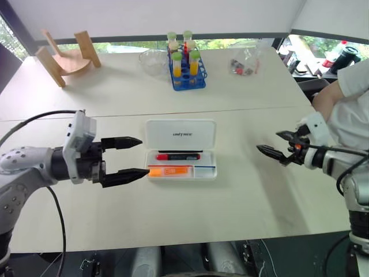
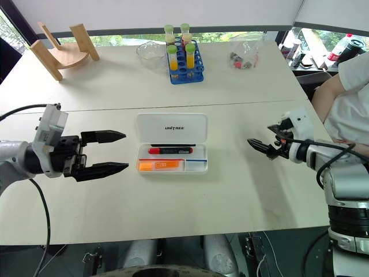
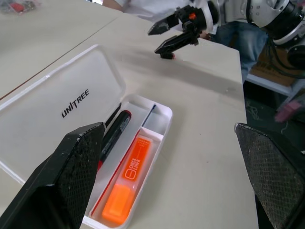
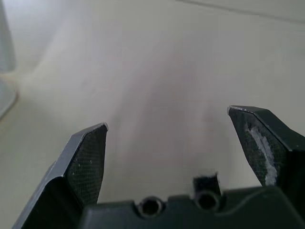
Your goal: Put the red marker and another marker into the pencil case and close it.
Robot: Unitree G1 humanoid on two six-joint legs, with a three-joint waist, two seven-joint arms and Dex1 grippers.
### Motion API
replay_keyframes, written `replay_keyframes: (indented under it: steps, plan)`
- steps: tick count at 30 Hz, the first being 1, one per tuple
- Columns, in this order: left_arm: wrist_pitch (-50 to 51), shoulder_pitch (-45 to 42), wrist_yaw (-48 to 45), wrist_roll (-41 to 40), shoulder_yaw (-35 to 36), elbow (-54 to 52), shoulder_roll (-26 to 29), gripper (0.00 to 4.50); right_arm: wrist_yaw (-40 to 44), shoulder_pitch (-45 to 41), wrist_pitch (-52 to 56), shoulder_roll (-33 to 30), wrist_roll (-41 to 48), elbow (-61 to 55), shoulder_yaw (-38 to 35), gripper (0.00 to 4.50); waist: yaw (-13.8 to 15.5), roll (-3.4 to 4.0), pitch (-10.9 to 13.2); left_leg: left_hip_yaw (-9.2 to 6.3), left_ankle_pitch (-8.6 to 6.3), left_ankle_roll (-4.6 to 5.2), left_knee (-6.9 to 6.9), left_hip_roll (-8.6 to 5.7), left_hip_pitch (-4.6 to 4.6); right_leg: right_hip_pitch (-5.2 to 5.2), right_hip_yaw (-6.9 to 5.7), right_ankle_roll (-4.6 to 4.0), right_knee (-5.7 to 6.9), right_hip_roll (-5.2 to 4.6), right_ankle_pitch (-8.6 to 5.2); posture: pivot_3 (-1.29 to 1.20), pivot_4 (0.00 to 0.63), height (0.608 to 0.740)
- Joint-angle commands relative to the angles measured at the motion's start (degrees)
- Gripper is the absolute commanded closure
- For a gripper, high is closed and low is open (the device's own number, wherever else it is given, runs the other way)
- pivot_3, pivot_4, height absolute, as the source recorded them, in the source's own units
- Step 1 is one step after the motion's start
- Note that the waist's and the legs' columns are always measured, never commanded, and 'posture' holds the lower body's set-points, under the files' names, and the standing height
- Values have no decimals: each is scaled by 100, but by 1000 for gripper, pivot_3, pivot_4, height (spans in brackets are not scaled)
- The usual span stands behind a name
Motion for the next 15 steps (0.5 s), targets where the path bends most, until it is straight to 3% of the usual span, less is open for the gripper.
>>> replay_keyframes:
  steps: [1, 7, 8, 10, 15]
  plan:
    - [-142, -64, -51, 63, -7, -52, 6, 0, 41, 144, -487, -80, -11, 310, -187, 47, -32, 0, 0, -1, 0, 0, 0, 0, 0, 0, 0, 0, 0, 0, 0, 0, 150, 740]
    - [-146, -15, -22, 92, 27, -101, 10, 0, 193, 451, -834, -146, -6, 1004, -162, 47, -44, 1, -1, -1, 0, 0, 0, 2, 7, 7, 1, 0, 2, 1, 0, 0, 150, 740]
    - [-147, -21, -6, 96, 23, -106, 4, 0, 225, 485, -868, -152, -11, 1099, -141, 273, -44, 1, -1, -2, 0, 0, 0, 1, 13, 15, 1, 0, 1, 1, 0, 0, 150, 740]
    - [-150, -42, 24, 105, 7, -105, -9, 0, 267, 525, -980, -168, -35, 1211, -94, 830, -26, 0, -1, -2, 0, 0, 0, 1, 33, 37, 0, 0, -1, 1, -1, 0, 150, 740]
    - [-162, -69, 46, 122, -22, -82, -16, 0, 236, 435, -1003, -154, 66, 1195, -92, 3386, -34, -2, -2, -4, -1, 1, -1, 1, 62, 69, -1, 1, -8, 1, -2, 0, 150, 740]
